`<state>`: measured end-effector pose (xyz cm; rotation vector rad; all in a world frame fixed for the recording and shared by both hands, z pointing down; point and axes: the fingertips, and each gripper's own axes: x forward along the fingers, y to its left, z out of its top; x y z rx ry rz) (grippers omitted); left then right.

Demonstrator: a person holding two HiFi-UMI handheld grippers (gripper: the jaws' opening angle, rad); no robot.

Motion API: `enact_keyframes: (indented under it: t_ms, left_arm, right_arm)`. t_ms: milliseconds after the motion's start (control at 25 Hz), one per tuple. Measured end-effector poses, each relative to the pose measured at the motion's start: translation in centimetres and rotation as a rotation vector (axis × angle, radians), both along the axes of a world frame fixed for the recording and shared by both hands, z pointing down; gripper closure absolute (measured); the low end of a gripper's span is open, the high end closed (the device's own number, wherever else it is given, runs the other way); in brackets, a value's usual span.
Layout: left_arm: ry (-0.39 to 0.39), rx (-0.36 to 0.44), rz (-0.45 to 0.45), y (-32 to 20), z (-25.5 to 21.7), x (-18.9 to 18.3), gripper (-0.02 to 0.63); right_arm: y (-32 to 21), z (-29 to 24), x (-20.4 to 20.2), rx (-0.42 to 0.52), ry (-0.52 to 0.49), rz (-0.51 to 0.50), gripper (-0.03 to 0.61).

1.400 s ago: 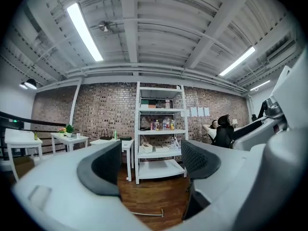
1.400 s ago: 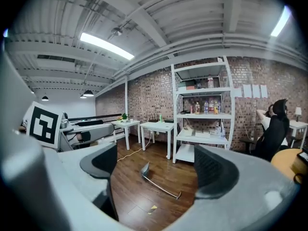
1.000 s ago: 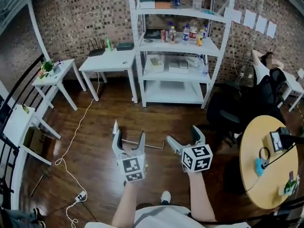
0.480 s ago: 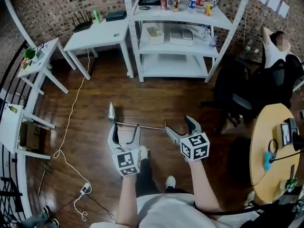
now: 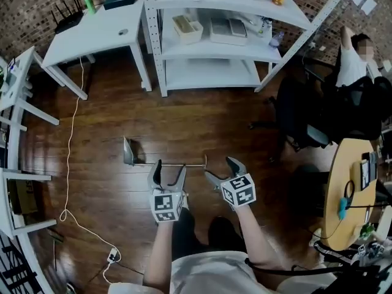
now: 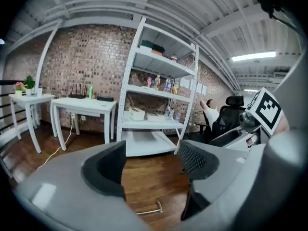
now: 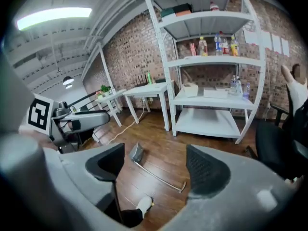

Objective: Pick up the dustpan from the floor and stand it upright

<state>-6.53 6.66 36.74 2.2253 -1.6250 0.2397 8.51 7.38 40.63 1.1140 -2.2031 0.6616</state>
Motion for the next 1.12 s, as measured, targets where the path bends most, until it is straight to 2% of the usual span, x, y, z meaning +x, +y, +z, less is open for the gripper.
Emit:
enact_keyframes:
  t_ms: [160,360,480,600,760,920,1120]
  left_arm:
    - [-0.005,-0.132,0.107,-2.5,9.1,1.9,0.241]
    - [0.004,-0.332,0.141,-3.0,19.3,4.5,0.239]
    - [-0.020,-0.396,0.157,-3.7,25.5,6.3,0.233]
    - [-0.066,-0.450,0.187,-5.1,33.8,7.7,0.233]
    - [-0.080,-0.562,0.192,-3.9,45.1,8.8,0.233]
    - [-0.109,-0.605,0.242,-3.1,55.6,9.5,0.236]
    - [-0.132,-0.612,0.287,-3.7,64.9,9.3,0.235]
  right_arm:
    - [-0.7,9.5,0.1,-0.105,0.088,-0.058,0.211]
    - [-1.4,19.8,1.2,-0.260,0.074,-0.042,0.243]
    - [-2.9,27.6,2.3,-0.331,0.090,-0.042,0.262]
    - [-4.9,36.5,3.7,-0.374,0.108,-0.053,0.287]
    - [-3.7,48.4,5.3,-0.454,0.144,-0.105,0.346]
    - [-3.0,60.2,6.2,-0.482,0.219,-0.201,0.377]
    - [-2.8,71.3,5.4,-0.425,0.310,-0.397,0.380]
